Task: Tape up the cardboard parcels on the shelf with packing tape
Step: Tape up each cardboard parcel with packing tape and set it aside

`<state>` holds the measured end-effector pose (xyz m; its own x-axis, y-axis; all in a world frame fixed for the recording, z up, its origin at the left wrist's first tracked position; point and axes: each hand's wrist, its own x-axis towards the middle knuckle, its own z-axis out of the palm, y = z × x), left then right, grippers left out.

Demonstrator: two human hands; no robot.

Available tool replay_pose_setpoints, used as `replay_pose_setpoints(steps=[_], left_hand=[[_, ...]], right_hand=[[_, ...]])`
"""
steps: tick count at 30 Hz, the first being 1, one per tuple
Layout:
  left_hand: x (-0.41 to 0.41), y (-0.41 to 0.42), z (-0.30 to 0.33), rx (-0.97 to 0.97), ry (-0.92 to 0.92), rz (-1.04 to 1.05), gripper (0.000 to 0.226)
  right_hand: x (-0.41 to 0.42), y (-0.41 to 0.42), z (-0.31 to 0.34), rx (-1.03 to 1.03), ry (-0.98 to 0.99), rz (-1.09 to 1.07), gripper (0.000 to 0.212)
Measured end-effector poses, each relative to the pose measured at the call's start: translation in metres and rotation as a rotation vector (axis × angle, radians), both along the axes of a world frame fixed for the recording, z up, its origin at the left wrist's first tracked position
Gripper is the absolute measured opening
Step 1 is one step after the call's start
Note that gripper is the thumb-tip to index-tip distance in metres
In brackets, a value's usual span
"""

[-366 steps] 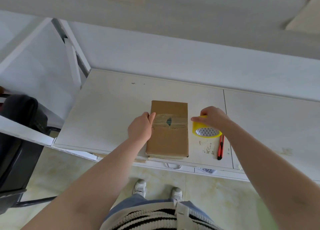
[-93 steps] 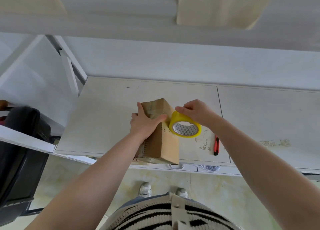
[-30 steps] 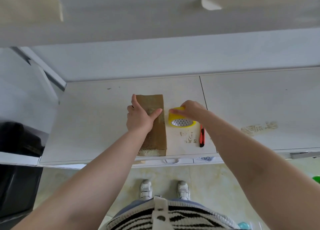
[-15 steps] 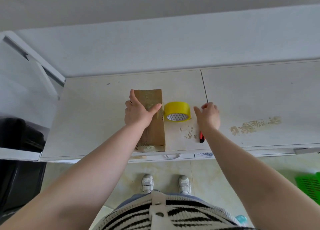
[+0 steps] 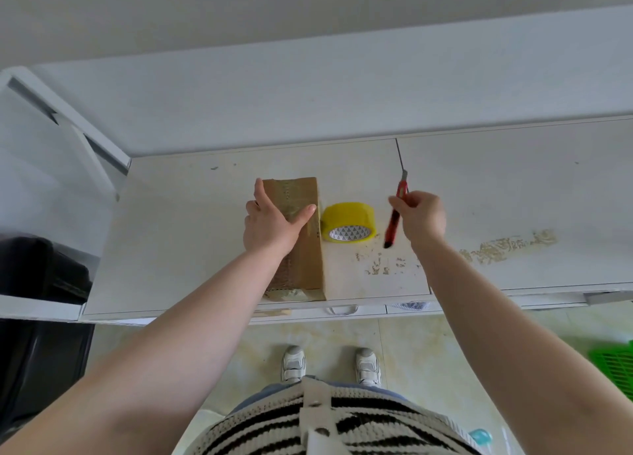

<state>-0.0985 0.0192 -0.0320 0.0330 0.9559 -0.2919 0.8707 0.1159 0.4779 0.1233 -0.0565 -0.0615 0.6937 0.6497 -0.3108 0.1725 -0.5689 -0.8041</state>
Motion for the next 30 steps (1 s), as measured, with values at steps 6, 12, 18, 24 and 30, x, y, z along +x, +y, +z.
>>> replay_pose_setpoints(steps=[6,12,18,24,30], left_hand=[[0.005,-0.001,0.000,-0.004,0.011,0.012,0.112],[0.004,0.000,0.000,-0.011,-0.017,0.028,0.113],[0.004,0.000,0.000,-0.010,-0.037,0.035,0.111],[0.005,0.000,0.000,-0.001,-0.029,0.037,0.112],[0.004,0.000,-0.001,-0.002,-0.019,0.024,0.111]], right_hand=[[-0.046,0.030,0.036,0.212,0.248,0.363,0.029],[-0.044,0.025,0.024,0.031,0.138,0.576,0.036],[-0.034,0.012,0.021,0.064,0.259,0.582,0.019],[-0.036,0.019,0.022,0.008,0.191,0.629,0.021],[-0.036,0.013,0.014,0.229,0.400,0.353,0.033]])
